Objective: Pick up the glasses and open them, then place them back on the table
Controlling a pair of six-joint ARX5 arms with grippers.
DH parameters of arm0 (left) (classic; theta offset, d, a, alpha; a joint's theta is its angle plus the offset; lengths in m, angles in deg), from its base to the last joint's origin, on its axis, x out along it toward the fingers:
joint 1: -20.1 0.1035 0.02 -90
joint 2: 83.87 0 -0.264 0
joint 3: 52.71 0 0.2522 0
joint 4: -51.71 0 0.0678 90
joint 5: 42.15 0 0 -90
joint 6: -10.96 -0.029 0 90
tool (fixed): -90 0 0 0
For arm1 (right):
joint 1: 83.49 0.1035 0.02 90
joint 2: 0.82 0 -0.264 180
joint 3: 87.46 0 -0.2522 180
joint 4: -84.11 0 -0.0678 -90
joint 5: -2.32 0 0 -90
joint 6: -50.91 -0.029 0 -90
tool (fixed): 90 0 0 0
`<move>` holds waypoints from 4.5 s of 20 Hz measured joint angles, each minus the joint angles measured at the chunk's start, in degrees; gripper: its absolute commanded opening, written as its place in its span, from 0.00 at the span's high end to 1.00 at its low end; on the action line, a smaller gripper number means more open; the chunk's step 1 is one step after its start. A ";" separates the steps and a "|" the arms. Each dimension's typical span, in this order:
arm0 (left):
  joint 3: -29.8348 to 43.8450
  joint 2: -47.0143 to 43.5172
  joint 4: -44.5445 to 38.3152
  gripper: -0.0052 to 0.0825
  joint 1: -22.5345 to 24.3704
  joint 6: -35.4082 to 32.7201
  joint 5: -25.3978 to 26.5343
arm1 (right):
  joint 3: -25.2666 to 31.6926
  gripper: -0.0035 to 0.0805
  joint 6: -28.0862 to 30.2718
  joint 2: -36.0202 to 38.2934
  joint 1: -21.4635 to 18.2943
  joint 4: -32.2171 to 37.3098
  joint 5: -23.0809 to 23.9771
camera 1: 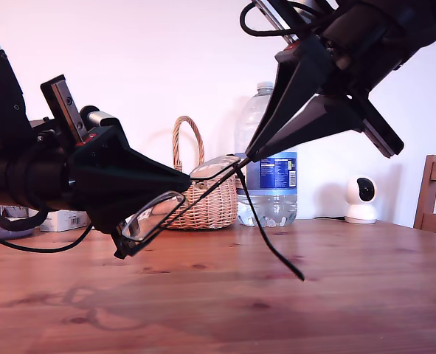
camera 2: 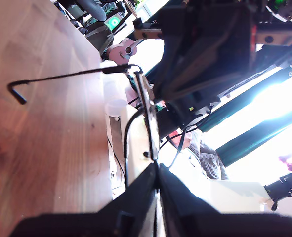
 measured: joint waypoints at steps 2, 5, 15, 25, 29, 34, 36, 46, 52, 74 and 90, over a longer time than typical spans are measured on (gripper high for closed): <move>0.00 0.00 0.00 0.97 0.00 0.00 -0.72 | 0.00 0.97 0.15 0.00 0.00 0.07 0.13; -0.09 0.00 0.02 0.97 0.00 0.00 -2.40 | 0.00 0.97 0.15 0.00 0.00 0.09 0.46; -2.29 0.00 0.39 0.97 0.00 0.24 -2.71 | 0.00 0.97 3.50 0.00 -0.04 -2.73 5.09; -5.68 0.00 0.52 0.97 0.00 1.31 -2.71 | 0.00 0.97 5.57 0.00 -0.02 -6.84 8.15; -7.69 0.00 0.50 0.97 0.00 1.31 -2.69 | 0.00 0.97 7.08 0.00 0.00 -9.29 9.84; -8.59 0.00 0.50 0.97 0.00 1.33 -2.69 | 0.00 0.94 7.26 0.00 0.00 -10.10 10.47; -8.59 0.00 0.50 0.97 0.00 1.33 -2.71 | 0.00 0.87 7.28 0.00 0.00 -10.12 10.49; -8.59 0.00 0.50 0.97 0.00 1.53 -2.80 | 0.00 0.66 7.45 0.00 0.00 -11.69 10.23; -8.59 0.00 0.50 0.97 0.00 1.53 -2.80 | 0.00 0.90 9.14 0.00 0.00 -11.93 8.02; -8.79 -10.54 1.84 0.97 -0.50 -1.07 14.40 | 0.00 0.97 18.14 0.00 0.33 -18.25 5.81; -8.87 -17.22 13.20 0.97 -4.70 -11.37 34.97 | 0.00 0.97 22.69 18.95 -1.20 -16.68 28.52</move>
